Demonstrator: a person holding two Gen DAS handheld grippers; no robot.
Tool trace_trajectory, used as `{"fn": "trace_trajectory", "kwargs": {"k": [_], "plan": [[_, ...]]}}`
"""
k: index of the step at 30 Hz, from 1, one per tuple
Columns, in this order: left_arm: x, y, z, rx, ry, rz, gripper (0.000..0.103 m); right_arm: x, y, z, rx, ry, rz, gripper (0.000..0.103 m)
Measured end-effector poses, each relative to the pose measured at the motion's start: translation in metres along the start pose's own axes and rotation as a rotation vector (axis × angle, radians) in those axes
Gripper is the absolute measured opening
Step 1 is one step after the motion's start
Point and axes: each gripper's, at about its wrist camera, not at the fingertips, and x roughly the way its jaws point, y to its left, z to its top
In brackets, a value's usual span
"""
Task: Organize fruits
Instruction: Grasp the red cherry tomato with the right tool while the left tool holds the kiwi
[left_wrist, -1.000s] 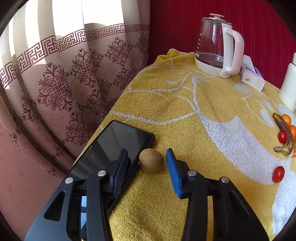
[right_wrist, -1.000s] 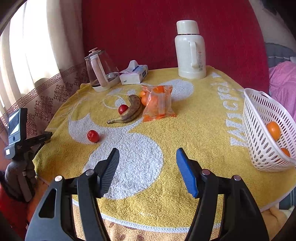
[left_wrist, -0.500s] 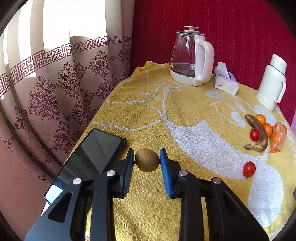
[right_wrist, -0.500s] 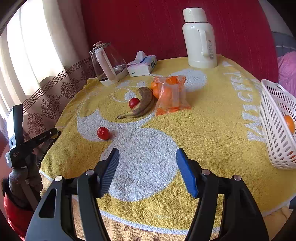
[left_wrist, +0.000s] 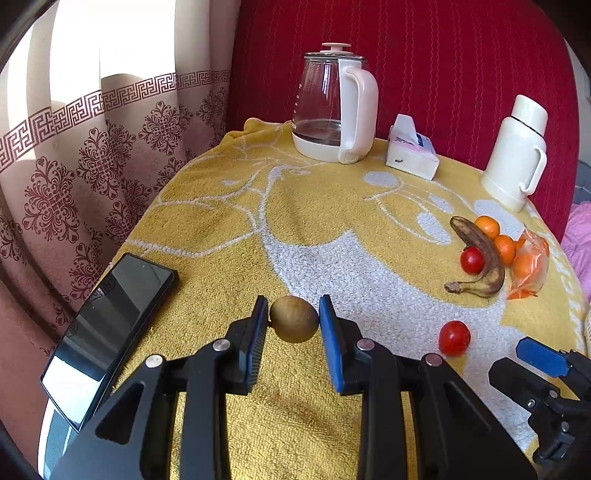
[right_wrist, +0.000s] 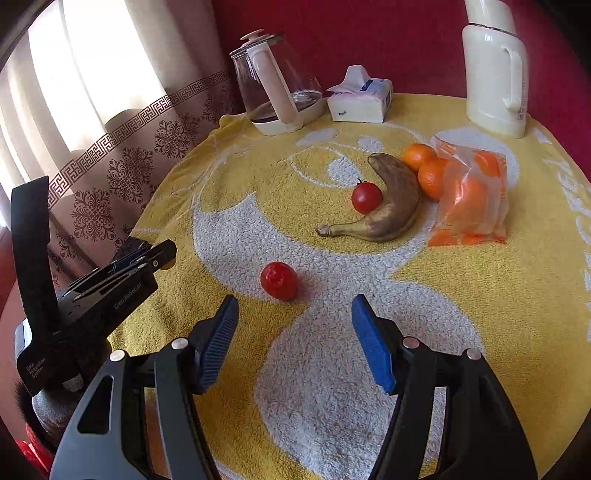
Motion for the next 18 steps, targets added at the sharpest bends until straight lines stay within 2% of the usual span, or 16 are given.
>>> {"fn": "trace_trajectory", "kwargs": {"k": [8,16,18], "plan": [[0.008,0.006,-0.003,-0.02,0.007,0.023,0.029,0.037,0.016,0.014,-0.045,0.046,-0.01,0.052],[0.012,0.005,-0.005,-0.012,0.023,0.004,0.029,0.053,0.016,0.015,-0.048,0.069,-0.047,0.03],[0.013,0.005,-0.005,-0.012,0.028,0.003,0.029,0.052,0.014,0.014,-0.042,0.066,-0.046,0.029]]}}
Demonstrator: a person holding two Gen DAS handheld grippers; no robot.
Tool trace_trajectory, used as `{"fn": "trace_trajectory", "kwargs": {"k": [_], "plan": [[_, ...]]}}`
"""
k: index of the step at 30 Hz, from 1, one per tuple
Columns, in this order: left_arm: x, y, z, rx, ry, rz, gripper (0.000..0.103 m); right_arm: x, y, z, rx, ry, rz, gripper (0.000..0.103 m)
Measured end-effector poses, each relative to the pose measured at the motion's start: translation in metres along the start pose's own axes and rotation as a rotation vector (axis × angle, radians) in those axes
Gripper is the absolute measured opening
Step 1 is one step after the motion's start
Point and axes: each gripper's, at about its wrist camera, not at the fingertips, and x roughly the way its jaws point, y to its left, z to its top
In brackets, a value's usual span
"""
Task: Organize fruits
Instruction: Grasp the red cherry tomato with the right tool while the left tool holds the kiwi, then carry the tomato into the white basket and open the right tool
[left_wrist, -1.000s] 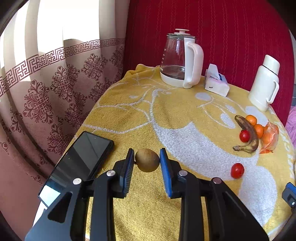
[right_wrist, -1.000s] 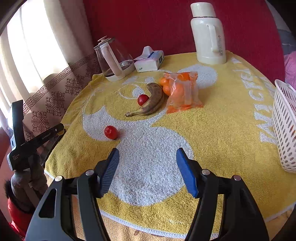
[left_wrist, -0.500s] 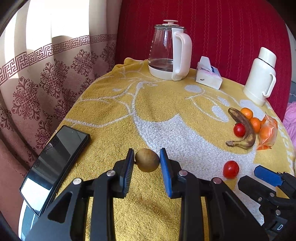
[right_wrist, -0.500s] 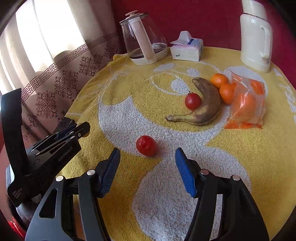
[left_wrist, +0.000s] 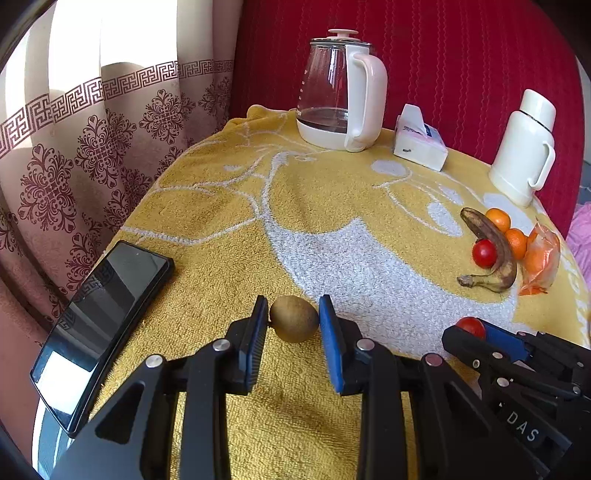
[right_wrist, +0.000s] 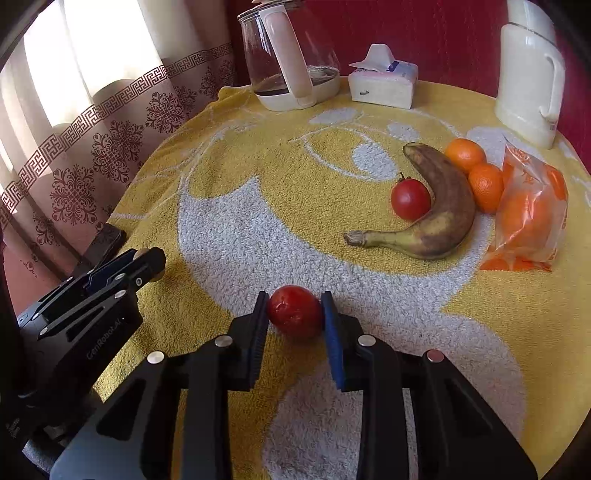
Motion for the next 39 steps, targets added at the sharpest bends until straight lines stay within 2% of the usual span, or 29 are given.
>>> {"fn": "trace_trajectory", "kwargs": {"k": [9,23,31,39], "plan": [[-0.002,-0.007,-0.002,0.029,-0.017,0.015,0.029,-0.019,-0.009,-0.004,0.027,-0.046,-0.015,0.029],[-0.009,-0.016,-0.004,0.071,-0.056,0.04,0.029,-0.077,-0.041,-0.019,0.111,-0.151,-0.071,0.029],[-0.011,-0.017,-0.005,0.078,-0.067,0.051,0.029,-0.117,-0.07,-0.033,0.172,-0.213,-0.137,0.029],[-0.012,-0.018,-0.005,0.082,-0.076,0.062,0.029,-0.174,-0.115,-0.053,0.275,-0.318,-0.252,0.029]]}}
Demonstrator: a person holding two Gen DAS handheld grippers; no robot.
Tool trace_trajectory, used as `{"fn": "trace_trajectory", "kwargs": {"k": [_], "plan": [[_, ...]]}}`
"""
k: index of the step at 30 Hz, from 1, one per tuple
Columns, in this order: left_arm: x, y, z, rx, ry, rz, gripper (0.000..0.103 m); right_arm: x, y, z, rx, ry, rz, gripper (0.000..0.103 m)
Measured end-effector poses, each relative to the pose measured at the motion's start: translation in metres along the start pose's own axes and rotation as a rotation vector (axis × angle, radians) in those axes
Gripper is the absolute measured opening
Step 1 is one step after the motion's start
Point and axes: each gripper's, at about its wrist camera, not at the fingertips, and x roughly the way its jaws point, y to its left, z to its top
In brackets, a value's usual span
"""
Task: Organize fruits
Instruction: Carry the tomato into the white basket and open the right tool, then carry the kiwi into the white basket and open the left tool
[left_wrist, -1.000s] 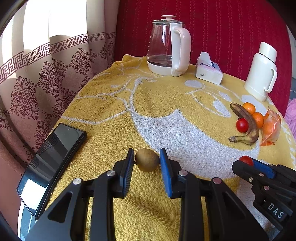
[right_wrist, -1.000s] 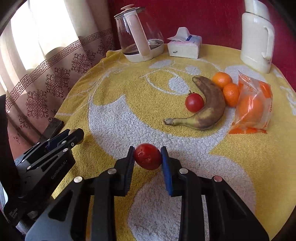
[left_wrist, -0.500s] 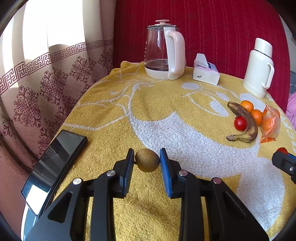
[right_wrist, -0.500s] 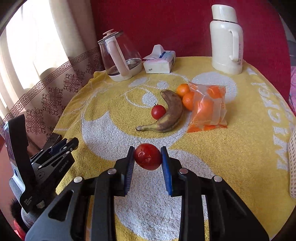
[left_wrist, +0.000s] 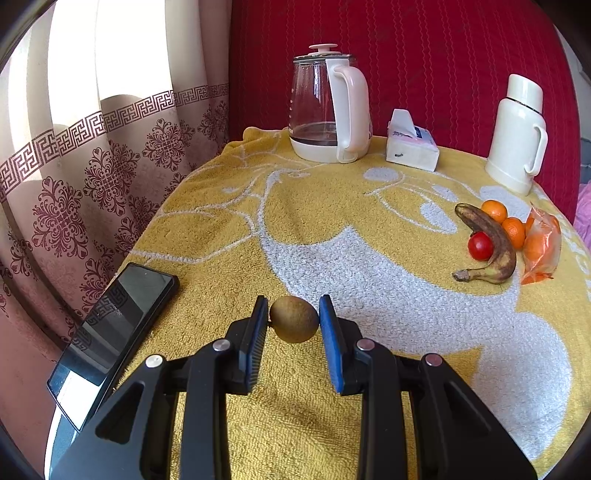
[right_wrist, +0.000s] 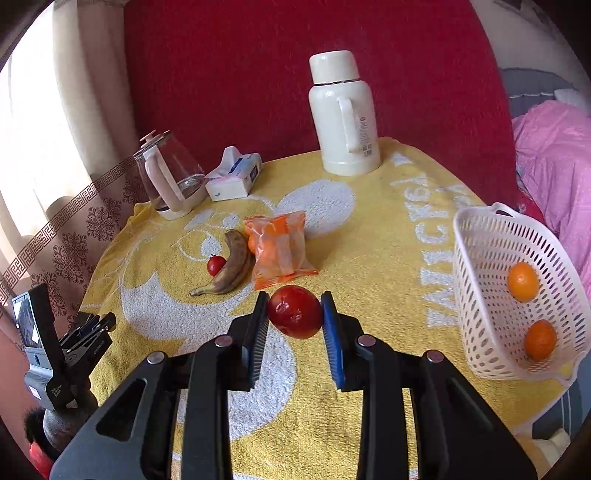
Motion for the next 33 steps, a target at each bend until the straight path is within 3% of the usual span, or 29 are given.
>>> {"fn": "trace_trajectory", "kwargs": {"k": [6,13,17,19,21,33], "plan": [[-0.002,-0.002,0.0,0.007,-0.004,0.013,0.029,-0.033,-0.049,0.007,0.063,-0.082,-0.119,0.029],[-0.006,-0.005,0.0,0.018,-0.003,0.019,0.029,-0.045,-0.104,0.006,0.144,-0.091,-0.213,0.029],[-0.012,-0.009,0.003,0.005,0.003,0.0,0.029,-0.041,-0.119,0.001,0.172,-0.061,-0.199,0.03],[-0.017,-0.015,0.005,0.008,0.002,-0.017,0.029,-0.039,-0.122,-0.001,0.176,-0.05,-0.187,0.039],[-0.024,-0.023,0.007,0.021,-0.008,-0.035,0.029,-0.039,-0.125,-0.003,0.18,-0.05,-0.173,0.042],[-0.084,-0.11,0.036,0.177,-0.129,-0.238,0.029,-0.038,-0.135,-0.015,0.187,-0.03,-0.12,0.042]]}}
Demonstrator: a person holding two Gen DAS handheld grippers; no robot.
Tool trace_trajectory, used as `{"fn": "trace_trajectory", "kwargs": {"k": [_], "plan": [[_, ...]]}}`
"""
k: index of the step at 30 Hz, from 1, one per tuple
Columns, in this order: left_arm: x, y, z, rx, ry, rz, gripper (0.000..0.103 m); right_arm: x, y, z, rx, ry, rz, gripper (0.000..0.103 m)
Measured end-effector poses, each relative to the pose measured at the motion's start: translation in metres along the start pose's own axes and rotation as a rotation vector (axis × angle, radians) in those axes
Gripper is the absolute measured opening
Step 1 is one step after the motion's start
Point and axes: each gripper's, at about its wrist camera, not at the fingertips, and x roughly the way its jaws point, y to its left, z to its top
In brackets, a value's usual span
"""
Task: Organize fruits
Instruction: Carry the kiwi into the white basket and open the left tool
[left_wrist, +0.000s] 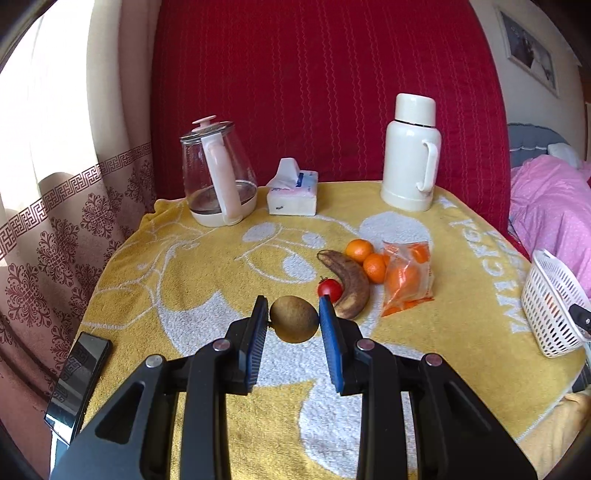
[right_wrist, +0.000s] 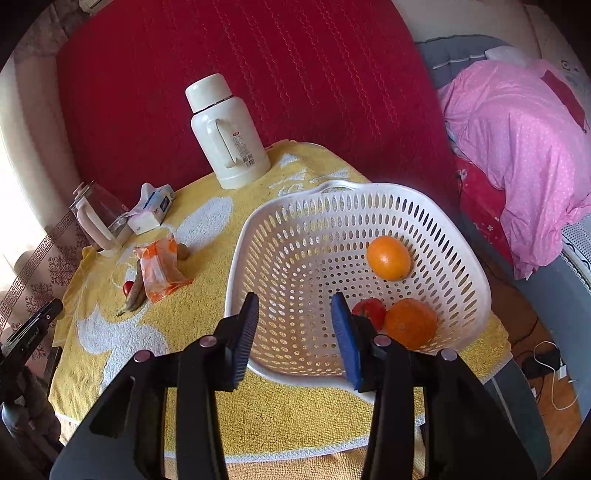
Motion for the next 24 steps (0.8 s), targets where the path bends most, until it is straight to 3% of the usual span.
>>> {"fn": "trace_trajectory", "kwargs": {"k": [6,15,24], "plan": [[-0.007,-0.058,0.02,0.066,-0.003,-0.165,0.029,-0.014,-0.012,0.007,0.006,-0.043,0.012,0.042],[-0.006,-0.148,0.037,0.14,0.054,-0.448,0.029,-0.034,-0.039,0.019,0.054,-0.128,-0.015,0.042],[0.0,-0.215,0.039,0.196,0.089,-0.574,0.029,-0.04,-0.05,0.025,0.078,-0.147,-0.03,0.042]]}}
